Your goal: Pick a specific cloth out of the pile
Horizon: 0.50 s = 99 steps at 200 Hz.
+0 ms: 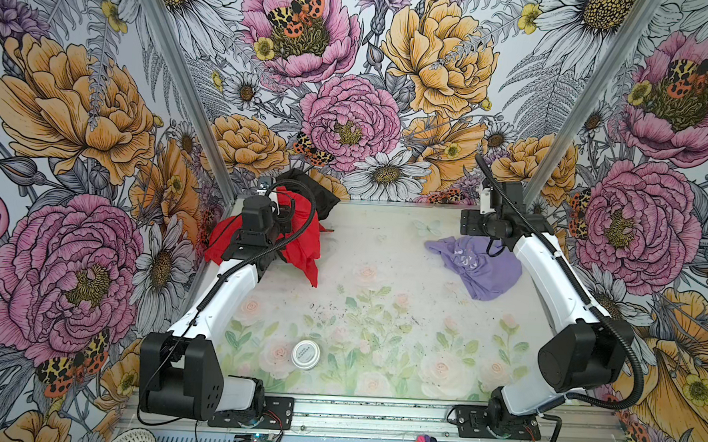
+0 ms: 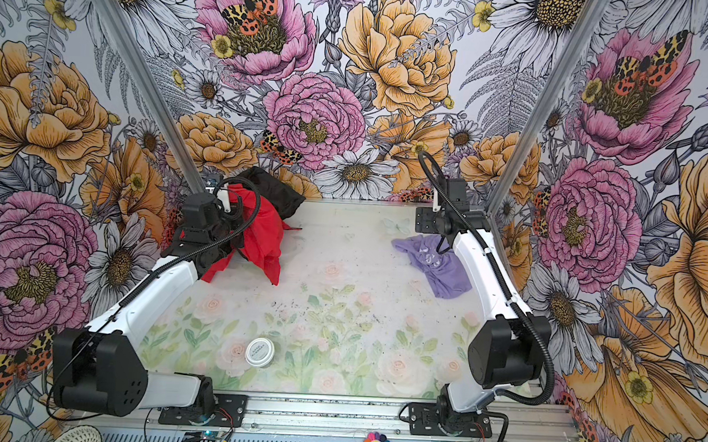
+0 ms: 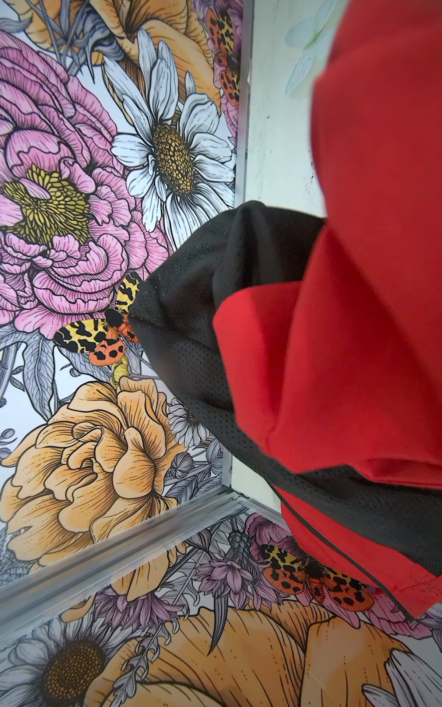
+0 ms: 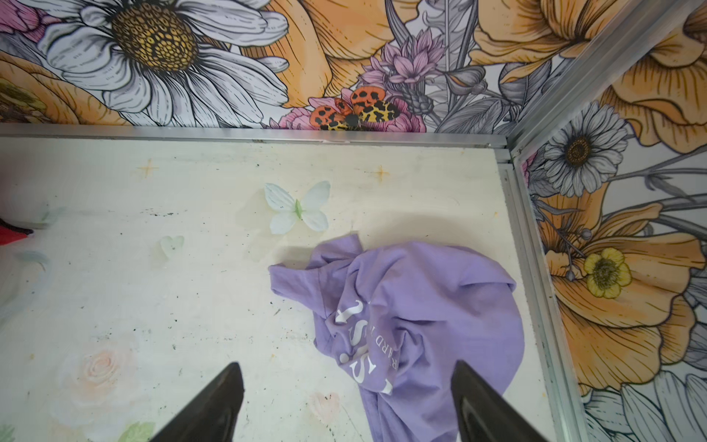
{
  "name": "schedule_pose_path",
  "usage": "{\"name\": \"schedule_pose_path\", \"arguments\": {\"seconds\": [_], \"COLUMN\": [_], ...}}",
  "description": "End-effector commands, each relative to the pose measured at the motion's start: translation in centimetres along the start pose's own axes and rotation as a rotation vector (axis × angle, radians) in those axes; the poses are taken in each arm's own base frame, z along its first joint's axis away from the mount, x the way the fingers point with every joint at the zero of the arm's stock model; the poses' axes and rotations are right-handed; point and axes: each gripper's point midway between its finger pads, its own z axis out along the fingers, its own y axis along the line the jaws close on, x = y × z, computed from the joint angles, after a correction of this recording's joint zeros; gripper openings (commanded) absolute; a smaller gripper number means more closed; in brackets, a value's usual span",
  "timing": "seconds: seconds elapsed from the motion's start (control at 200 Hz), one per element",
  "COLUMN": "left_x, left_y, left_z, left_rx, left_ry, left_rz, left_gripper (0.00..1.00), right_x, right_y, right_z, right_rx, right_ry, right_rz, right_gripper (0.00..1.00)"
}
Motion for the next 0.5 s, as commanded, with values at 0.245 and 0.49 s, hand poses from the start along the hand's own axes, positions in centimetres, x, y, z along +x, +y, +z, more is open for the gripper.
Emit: {"name": "schedule_pose_path", "arguments": {"seconds": [0.245,0.49], "left_x": [-2.4,-2.9], "left_y": [-1.0,-1.5], "left_z": [-1.0,-1.7], "left_rx": [0.031,0.049], "left_ry": [-0.092,-0.112], "left_rz": [0.019,0.037], "left_gripper": [0.21,0.44], "right_x": [-4.3,-4.2], "right_y": [1.2,1.2], "right_z": [-8.6,-9.9], "right_rx": [-0.098,-0.108], "right_ry": [-0.282,-0.334], "right_rz": [0.056,0.065], "right_gripper": [0.89,0.89]}}
